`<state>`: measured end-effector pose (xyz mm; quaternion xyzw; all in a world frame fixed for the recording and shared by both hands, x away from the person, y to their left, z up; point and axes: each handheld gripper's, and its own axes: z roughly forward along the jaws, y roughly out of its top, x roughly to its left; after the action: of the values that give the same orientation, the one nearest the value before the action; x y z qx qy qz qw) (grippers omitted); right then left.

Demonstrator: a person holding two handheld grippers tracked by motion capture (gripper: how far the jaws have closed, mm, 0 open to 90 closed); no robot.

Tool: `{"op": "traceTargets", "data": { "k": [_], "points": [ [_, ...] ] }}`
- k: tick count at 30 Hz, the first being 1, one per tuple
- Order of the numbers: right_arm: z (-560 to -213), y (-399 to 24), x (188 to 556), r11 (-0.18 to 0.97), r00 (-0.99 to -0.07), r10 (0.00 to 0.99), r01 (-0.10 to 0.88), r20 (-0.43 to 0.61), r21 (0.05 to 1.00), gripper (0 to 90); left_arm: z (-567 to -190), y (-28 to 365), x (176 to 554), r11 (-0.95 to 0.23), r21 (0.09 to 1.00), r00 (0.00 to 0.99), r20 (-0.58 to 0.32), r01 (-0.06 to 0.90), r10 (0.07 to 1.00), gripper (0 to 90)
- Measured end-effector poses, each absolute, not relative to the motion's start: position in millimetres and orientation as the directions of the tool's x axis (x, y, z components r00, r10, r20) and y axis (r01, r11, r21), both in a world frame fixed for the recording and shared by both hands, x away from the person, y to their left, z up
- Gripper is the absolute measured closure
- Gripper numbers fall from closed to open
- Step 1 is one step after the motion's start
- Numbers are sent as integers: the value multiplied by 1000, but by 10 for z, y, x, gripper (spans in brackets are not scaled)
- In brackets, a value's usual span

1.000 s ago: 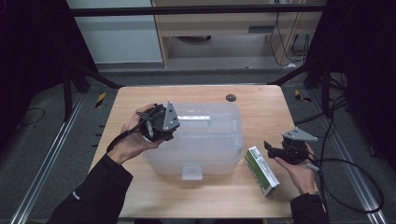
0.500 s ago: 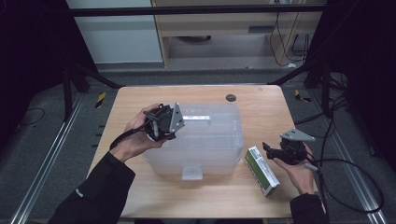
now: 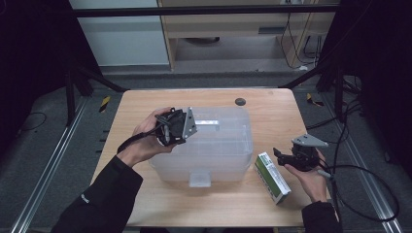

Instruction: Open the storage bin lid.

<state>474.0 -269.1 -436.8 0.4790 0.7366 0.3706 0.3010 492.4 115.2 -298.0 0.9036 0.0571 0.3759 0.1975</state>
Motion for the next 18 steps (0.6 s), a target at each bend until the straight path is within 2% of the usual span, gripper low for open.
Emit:
{"op": "traceTargets", "data": {
  "k": [18],
  "points": [
    [-4394, -2667, 4742, 283, -372, 923, 488, -96, 826, 213, -3006, 1044, 4946, -939, 338, 711, 676, -67, 193, 570]
  ]
}}
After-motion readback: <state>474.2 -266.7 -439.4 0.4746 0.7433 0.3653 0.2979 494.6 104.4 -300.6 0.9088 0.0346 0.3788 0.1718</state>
